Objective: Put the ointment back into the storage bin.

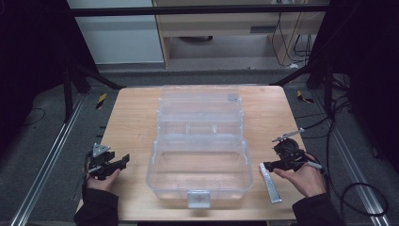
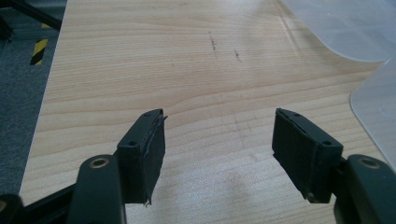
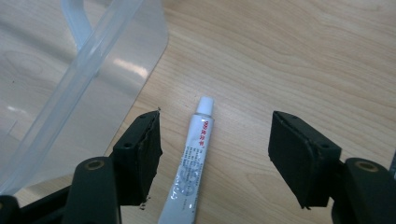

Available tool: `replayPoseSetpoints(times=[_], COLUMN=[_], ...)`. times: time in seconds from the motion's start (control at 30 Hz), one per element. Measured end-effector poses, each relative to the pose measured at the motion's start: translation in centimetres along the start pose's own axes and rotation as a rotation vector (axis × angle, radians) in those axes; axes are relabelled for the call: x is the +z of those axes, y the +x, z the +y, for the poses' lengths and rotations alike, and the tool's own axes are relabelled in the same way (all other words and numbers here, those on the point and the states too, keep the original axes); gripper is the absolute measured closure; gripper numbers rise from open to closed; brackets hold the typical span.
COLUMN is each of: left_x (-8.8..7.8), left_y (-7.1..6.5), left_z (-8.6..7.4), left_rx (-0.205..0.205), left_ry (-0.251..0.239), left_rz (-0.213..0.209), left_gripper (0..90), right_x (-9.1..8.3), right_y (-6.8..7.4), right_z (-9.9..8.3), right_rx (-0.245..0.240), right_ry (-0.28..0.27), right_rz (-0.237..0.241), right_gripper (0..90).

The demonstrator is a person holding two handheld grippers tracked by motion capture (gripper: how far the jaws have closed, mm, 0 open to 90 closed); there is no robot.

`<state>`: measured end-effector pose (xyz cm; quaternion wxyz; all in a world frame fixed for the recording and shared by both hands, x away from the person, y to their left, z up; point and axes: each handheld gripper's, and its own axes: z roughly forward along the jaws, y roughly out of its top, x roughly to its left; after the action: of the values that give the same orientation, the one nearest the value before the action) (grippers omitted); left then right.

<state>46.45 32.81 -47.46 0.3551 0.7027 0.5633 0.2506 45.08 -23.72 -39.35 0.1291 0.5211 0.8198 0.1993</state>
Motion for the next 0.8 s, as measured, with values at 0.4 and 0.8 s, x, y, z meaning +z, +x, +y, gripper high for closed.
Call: replayPoseSetpoints(times=[0.4, 0.8], left_x=[0.1, 0.0], left_y=[0.0, 0.0], left_z=[0.0, 0.0], left_rx=[0.005, 0.004], left_ry=[0.006, 0.005], left_rz=[0.001, -0.002], left_gripper=[35.1, 35.2], right_x=[1.8, 3.5], right_y=[0.2, -0.2], right_z=[-0.1, -0.6], right_rx=[0.015, 0.046], right_ry=[0.076, 0.14], right_rz=[-0.001, 0.043], right_gripper=[41.5, 45.6])
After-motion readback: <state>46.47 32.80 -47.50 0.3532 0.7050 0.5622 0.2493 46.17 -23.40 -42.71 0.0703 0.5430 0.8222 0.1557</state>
